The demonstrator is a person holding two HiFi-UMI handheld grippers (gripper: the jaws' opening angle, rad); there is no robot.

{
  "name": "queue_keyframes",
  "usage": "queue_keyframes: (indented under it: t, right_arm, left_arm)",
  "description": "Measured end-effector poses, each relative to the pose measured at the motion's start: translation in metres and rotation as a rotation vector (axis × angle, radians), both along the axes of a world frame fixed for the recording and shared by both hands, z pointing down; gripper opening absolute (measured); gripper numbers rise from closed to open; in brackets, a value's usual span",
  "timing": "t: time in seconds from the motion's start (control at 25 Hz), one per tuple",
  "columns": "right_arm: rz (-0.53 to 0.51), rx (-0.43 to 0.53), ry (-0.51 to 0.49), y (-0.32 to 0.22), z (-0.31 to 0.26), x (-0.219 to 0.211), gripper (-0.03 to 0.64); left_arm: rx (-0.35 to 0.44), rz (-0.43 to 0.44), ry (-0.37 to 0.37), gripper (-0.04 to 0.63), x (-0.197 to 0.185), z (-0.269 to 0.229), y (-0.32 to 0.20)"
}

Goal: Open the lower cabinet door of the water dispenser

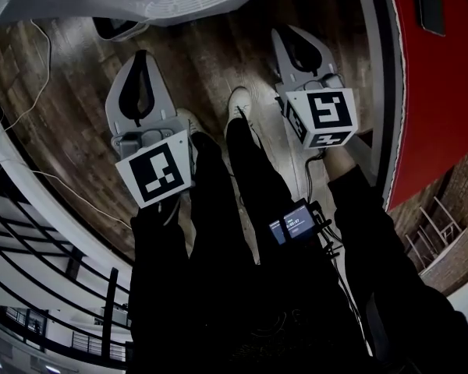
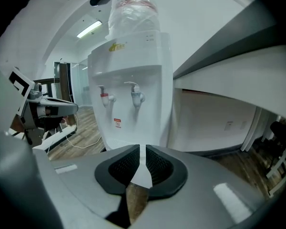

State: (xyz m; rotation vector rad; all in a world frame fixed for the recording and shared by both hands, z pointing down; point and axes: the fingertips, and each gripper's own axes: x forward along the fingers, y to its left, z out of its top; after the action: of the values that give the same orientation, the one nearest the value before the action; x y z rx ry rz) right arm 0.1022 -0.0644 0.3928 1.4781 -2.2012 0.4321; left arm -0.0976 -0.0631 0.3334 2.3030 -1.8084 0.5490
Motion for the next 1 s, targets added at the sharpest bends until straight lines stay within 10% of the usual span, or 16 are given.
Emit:
queue_keyframes:
  t: [1.0]
  right_arm:
    - [0.015, -0.013, 0.037, -0.021, 0.024, 0.004, 0.066]
  left_arm:
    - [-0.014, -0.01, 0.012, 0.008, 0.002, 0.016, -0.018]
